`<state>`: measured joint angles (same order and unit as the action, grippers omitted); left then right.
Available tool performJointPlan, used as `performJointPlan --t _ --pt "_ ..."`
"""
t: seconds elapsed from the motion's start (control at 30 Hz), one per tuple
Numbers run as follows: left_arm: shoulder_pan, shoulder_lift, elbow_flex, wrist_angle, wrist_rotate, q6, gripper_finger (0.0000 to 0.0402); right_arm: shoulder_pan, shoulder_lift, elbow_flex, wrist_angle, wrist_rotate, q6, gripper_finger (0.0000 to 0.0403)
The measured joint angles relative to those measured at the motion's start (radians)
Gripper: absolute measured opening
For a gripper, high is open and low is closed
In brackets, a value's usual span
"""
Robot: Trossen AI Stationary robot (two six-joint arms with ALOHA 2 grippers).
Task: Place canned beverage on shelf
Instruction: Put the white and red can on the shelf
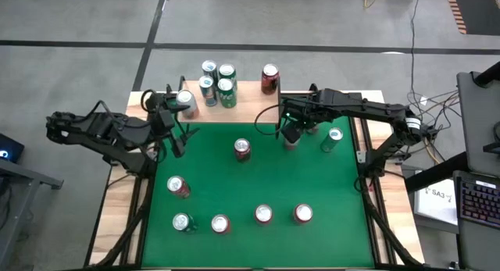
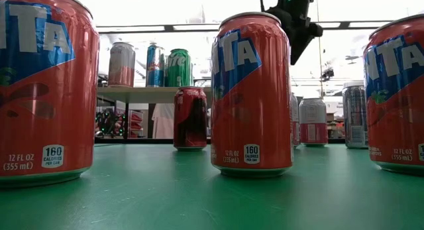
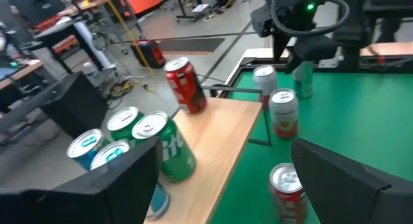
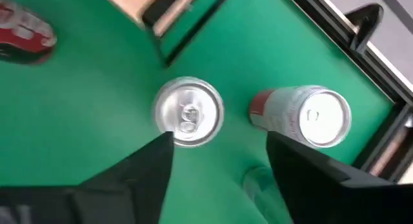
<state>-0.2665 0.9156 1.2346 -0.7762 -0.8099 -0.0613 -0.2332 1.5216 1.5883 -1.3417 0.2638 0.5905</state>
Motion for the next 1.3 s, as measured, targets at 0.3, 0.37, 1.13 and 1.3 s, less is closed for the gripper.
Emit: performJointPlan --t 0.3,0.37,1.13,1.3 --pt "0.0 0.013 -0.032 0.017 -0.087 -0.007 0.0326 -0.015 0.037 -0.005 0.061 0.127 -0.086 0.0321" --pt "0.0 0.018 -0.032 0.02 -0.096 -0.007 0.0326 -0.017 0.05 -0.005 0.063 0.127 -0.079 0.0325" --pt "0.0 0.066 -0.033 0.028 -0.098 0.0 0.0326 -0.054 0.192 -0.017 0.066 -0.15 -0.131 0.0325" --pt "0.0 0.065 -0.033 0.028 -0.098 0.0 0.0326 -0.056 0.195 -0.021 0.066 -0.119 -0.131 0.0325"
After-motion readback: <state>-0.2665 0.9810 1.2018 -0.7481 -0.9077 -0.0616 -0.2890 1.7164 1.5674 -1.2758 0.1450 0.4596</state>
